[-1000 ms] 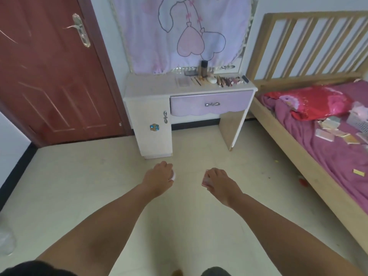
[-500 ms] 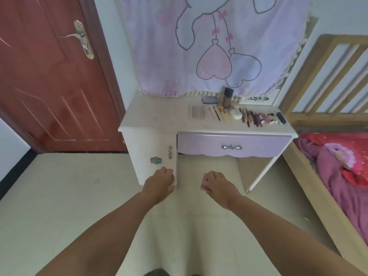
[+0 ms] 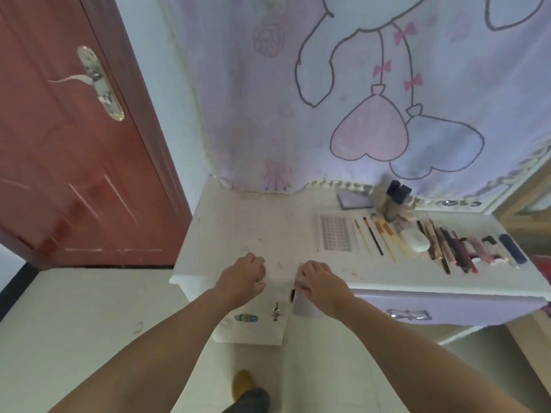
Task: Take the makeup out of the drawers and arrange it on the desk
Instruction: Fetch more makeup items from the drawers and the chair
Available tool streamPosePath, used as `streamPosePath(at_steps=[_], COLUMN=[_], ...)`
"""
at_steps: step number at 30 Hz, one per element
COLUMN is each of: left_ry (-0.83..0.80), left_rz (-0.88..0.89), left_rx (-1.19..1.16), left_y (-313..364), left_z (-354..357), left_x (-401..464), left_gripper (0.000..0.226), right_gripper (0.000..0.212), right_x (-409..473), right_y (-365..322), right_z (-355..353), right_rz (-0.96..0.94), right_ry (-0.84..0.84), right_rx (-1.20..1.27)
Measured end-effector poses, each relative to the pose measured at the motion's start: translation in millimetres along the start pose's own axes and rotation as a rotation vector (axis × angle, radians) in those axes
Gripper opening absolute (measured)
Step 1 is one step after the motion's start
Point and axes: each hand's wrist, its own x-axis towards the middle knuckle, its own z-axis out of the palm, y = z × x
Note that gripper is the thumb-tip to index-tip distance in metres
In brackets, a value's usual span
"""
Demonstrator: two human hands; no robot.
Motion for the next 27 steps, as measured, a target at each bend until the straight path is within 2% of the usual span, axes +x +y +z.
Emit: streamPosePath(at_steps=[3, 7, 10, 14, 18, 23, 27], left_ry=[-0.018, -0.084, -0.111, -0.137, -0.216, -0.154, -0.168], left_rz=[0.041, 0.051, 0.027, -0.038, -0.066, -0.060, -0.044], left_rx=[-0.013, -0.059, -0.116, -0.190, -0.202, -0.096, -0.055], left_y=[-29.5, -46.0, -48.9, -46.2, -43.7, -48.1, -53.0], left_z=[-23.6, -33.8, -29.3, -17.9, -2.3, 3.9, 3.7], left_x=[61.6, 128.4, 173.6, 220.2, 252.3, 285.9, 297.4], left_gripper=[0.051, 0.052, 0.055, 0.053, 0.048, 0.055, 0.054], right_gripper=[0.039, 0.039, 0.040, 0.041, 0.040, 0.048, 0.047], right_x=[62.9, 123.6, 164.4, 212.3, 243.1, 257.1, 258.5], right_y=[5.2, 23.3, 43.1, 69.5, 89.6, 104.4, 114.3], right_z=[-18.4, -30.5, -35.7, -34.7, -28.3, -27.5, -31.4], right_rz=[-0.002, 0.023, 0.099, 0.105, 0.049, -0.083, -0.076], right_ry=[0.016, -0.048, -0.047, -0.086, -0.142, -0.089, -0.052], right_rx=[-0.030, -0.001, 0.120, 0.143, 0.128, 0.035, -0.036])
